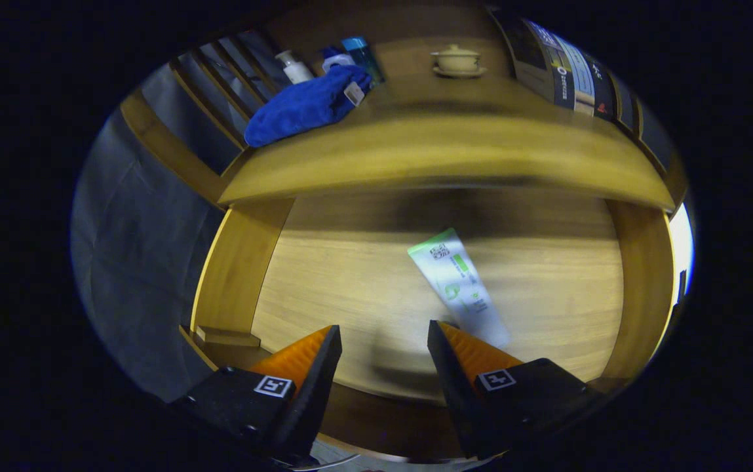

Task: Pull open the drawer, take out the items inside it, and place them on the countertop above the cabinet.

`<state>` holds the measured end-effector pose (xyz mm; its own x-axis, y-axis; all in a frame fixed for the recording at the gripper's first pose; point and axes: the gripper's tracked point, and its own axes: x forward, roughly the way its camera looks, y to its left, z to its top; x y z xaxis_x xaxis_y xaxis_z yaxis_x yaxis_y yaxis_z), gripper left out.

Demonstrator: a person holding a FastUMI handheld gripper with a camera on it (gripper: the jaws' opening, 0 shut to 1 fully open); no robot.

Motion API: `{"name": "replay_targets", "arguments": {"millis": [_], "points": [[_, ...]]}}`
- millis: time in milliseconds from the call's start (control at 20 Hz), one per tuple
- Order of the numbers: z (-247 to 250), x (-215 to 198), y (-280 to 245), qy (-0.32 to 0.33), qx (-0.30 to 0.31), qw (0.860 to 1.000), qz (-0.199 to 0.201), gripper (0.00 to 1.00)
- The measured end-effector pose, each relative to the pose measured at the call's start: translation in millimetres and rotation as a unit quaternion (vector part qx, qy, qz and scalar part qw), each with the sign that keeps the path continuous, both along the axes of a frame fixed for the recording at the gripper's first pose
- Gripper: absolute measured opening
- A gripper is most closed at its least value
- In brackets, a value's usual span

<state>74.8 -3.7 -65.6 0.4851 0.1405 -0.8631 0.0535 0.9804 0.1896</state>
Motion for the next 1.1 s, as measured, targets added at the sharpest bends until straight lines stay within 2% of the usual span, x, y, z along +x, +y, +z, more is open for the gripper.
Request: {"name": "replay_targets", "arguments": {"millis": [150, 250, 450, 550, 750, 800, 850, 900, 1100], "points": [[-1, 15, -29, -0.023, -0.064, 0.998, 0.012, 0.90], [-8, 22, -43, -0.035, -0.105, 0.993, 0.034, 0.90], [-36, 8, -51, 0.035, -0.132, 0.985, 0.101, 0.90], [-43, 2, -55, 0.065, -0.141, 0.982, 0.111, 0.90], [-58, -16, -49, 0.139, -0.115, 0.978, 0.107, 0.74], [-53, -18, -50, 0.151, -0.124, 0.975, 0.103, 0.70], [-54, -13, -50, 0.134, -0.136, 0.976, 0.103, 0.66], [-55, -23, -48, 0.151, -0.140, 0.971, 0.119, 0.63], [-19, -10, -30, 0.091, -0.131, 0.980, 0.122, 0.47]]}}
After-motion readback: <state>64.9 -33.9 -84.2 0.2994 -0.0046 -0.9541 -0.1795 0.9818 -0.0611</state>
